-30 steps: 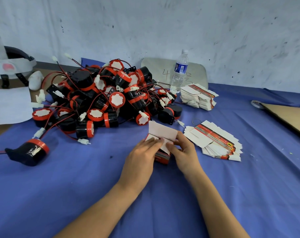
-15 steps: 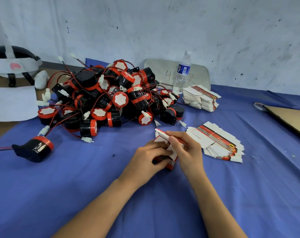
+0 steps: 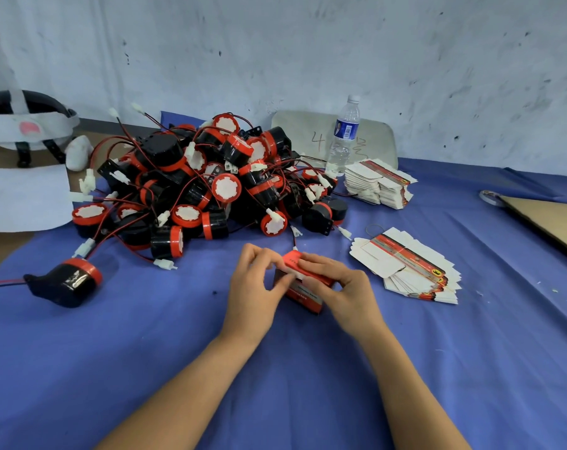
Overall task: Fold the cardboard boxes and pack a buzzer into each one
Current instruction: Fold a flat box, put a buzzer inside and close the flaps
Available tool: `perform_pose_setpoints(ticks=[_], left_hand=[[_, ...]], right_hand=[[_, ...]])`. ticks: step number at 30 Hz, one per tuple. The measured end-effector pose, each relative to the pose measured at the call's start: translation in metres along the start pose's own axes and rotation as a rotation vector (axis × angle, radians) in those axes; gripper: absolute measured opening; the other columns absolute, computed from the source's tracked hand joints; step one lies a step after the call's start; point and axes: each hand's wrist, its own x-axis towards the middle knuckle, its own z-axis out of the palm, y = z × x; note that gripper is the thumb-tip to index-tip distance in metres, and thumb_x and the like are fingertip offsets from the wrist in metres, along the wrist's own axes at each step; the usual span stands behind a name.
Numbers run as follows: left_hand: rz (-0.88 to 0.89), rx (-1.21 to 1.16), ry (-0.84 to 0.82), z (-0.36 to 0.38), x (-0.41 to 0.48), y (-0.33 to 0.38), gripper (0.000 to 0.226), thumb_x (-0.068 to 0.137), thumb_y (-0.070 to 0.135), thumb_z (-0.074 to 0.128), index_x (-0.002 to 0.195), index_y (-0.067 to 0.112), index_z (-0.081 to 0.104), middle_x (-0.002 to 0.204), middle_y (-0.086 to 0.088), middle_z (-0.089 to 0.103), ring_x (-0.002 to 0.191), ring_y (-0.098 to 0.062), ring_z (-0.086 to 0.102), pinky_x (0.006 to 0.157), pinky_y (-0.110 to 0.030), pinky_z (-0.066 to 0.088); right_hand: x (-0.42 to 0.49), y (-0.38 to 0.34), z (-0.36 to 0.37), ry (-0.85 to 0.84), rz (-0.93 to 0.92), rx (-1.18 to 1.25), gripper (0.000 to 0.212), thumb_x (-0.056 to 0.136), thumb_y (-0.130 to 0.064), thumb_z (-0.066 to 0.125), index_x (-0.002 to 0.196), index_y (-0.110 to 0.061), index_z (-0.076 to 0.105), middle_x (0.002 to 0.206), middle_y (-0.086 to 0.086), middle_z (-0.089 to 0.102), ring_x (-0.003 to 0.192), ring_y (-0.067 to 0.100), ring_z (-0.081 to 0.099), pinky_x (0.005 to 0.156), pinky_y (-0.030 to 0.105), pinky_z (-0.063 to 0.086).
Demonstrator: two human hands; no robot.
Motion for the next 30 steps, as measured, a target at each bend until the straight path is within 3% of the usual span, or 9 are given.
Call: perform_pose_setpoints(ticks=[5,7,11,14,17,21,25,30], left_hand=[[-0.138,-0.14,-0.026,-0.0004,0.0012,-0.0009,0.036,0.082,0.003,0.074,0.092,0.034,0.057,0.098,0.005,0.057,0.089,-0.002,0.059,0.083,-0.019,0.049],[-0.172,-0.181,-0.05,-0.0013,0.002,-0.0002,0.038,0.085,0.002,0.07,0.095,0.037,0.059,0.101,0.006,0.058,0.09,0.0,0.06,0.081,-0.016,0.049],[-0.16,-0.183,-0.088,-0.0022,0.0033,-0.0022,0.028,0.086,0.0,0.067,0.09,0.028,0.065,0.096,0.009,0.062,0.089,-0.004,0.061,0.08,-0.018,0.05],[-0.178,-0.197,-0.107,-0.0017,0.0044,-0.0045,0.016,0.086,0.0,0.068,0.09,0.016,0.069,0.091,0.006,0.062,0.087,-0.006,0.062,0.078,-0.022,0.051],[-0.17,-0.204,-0.122,-0.0018,0.0043,-0.0043,0.014,0.085,0.0,0.069,0.09,0.014,0.07,0.09,0.004,0.062,0.084,-0.006,0.06,0.075,-0.019,0.05],[-0.146,-0.204,-0.135,-0.0011,0.0032,-0.0018,0.016,0.085,0.001,0.069,0.091,0.016,0.069,0.091,0.006,0.063,0.083,-0.006,0.059,0.074,-0.012,0.047],[-0.17,-0.235,-0.126,-0.0021,0.0039,-0.0001,0.023,0.084,0.003,0.072,0.09,0.023,0.065,0.087,0.005,0.065,0.077,-0.002,0.059,0.071,-0.01,0.046],[-0.088,-0.177,-0.148,-0.0041,0.0073,-0.0002,0.005,0.082,0.002,0.073,0.084,0.004,0.069,0.081,0.0,0.063,0.075,-0.007,0.059,0.069,-0.014,0.047]], right_hand=[[0.0005,-0.001,-0.0016,-0.033,0.024,0.036,0.027,0.082,-0.011,0.074,0.107,-0.021,0.073,0.121,-0.009,0.066,0.119,0.001,0.055,0.098,0.022,0.046],[0.0006,-0.0013,-0.0018,-0.039,0.021,0.043,0.027,0.082,-0.01,0.074,0.105,-0.022,0.073,0.121,-0.009,0.066,0.118,0.003,0.056,0.097,0.023,0.047],[0.0001,-0.0008,-0.0008,-0.041,-0.004,0.054,0.026,0.082,-0.009,0.074,0.102,-0.026,0.073,0.12,-0.009,0.067,0.115,0.002,0.058,0.095,0.02,0.048],[0.002,0.0008,-0.0007,-0.056,0.005,0.074,0.023,0.084,0.0,0.07,0.099,-0.017,0.072,0.122,-0.004,0.066,0.112,0.006,0.061,0.093,0.022,0.049],[0.0045,0.0031,-0.0016,-0.063,0.028,0.129,0.022,0.081,0.008,0.067,0.093,-0.011,0.07,0.118,-0.008,0.066,0.108,0.01,0.063,0.088,0.021,0.05],[0.0062,0.0059,-0.0022,-0.021,0.063,0.147,0.025,0.065,-0.01,0.059,0.084,-0.018,0.073,0.125,-0.013,0.061,0.112,0.003,0.059,0.088,0.022,0.051],[0.0064,0.0067,-0.0045,-0.027,0.086,0.192,0.03,0.064,-0.011,0.055,0.075,-0.029,0.075,0.126,-0.018,0.059,0.111,-0.004,0.057,0.079,0.02,0.051],[0.0059,0.0075,-0.0049,-0.043,0.066,0.189,0.028,0.066,-0.011,0.053,0.074,-0.027,0.075,0.127,-0.009,0.06,0.111,0.007,0.059,0.082,0.024,0.052]])
